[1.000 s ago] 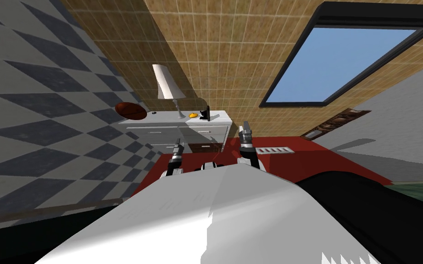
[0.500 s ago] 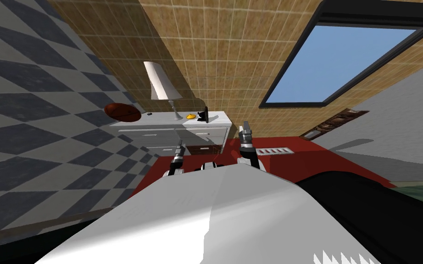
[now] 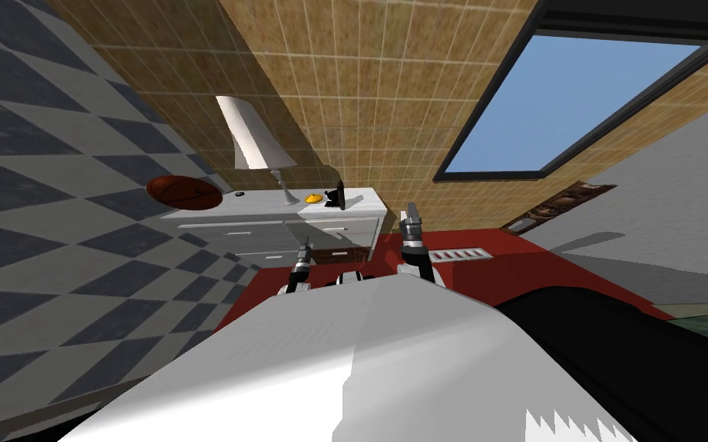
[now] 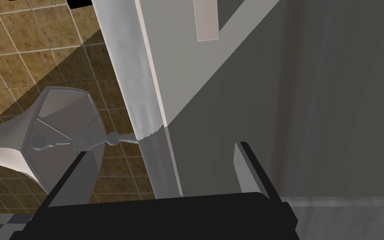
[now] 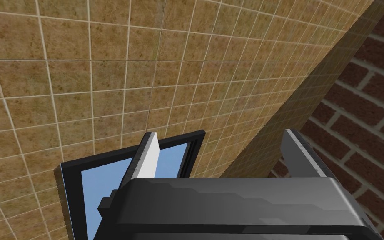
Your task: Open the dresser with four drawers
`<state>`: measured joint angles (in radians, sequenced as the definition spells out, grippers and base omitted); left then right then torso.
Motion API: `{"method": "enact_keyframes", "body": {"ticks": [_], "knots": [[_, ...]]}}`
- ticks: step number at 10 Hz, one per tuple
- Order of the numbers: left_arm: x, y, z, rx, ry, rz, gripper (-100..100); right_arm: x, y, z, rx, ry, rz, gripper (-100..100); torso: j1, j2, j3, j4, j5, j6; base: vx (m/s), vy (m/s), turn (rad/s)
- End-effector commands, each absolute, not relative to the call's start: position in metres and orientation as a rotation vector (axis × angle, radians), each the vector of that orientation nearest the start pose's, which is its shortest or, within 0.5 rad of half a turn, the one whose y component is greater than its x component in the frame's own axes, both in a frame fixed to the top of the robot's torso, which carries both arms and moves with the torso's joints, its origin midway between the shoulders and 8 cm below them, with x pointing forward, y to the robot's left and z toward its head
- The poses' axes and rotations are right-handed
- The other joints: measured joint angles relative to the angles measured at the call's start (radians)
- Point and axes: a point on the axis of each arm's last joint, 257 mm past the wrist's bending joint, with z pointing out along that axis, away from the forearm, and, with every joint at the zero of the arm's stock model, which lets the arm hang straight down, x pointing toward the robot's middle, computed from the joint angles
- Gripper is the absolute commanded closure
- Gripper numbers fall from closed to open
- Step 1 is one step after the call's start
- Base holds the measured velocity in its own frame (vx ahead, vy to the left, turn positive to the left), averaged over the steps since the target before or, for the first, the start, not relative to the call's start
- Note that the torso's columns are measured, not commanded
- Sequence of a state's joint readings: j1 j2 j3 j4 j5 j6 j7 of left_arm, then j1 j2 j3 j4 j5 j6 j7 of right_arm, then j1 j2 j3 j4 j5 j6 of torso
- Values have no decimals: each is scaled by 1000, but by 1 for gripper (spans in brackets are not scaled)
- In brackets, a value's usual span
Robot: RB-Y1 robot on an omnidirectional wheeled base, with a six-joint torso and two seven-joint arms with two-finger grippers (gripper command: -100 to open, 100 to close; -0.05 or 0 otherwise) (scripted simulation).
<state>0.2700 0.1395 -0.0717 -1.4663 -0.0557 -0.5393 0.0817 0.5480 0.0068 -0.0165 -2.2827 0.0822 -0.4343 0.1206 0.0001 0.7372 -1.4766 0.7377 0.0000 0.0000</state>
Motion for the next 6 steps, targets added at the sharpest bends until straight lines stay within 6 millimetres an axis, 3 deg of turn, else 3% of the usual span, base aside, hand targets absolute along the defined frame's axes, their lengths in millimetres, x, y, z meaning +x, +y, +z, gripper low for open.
{"method": "enact_keyframes", "body": {"ticks": [1, 4, 6], "knots": [[440, 247, -292, -1023, 1191, -1252, -100, 350, -285, -3, 643, 757, 1079, 0, 0, 1, 1, 0, 0, 0, 131, -53, -34], [441, 239, -307, -1053, 1201, -1257, -100, 350, -285, -3, 643, 757, 1079, 0, 0, 2, 2, 1, 0, 0, 92, -36, -27], [442, 223, -322, -1102, 1198, -1276, -100, 350, -285, -3, 643, 757, 1079, 0, 1, 3, 2, 1, 0, 0, 69, -21, -30]]}}
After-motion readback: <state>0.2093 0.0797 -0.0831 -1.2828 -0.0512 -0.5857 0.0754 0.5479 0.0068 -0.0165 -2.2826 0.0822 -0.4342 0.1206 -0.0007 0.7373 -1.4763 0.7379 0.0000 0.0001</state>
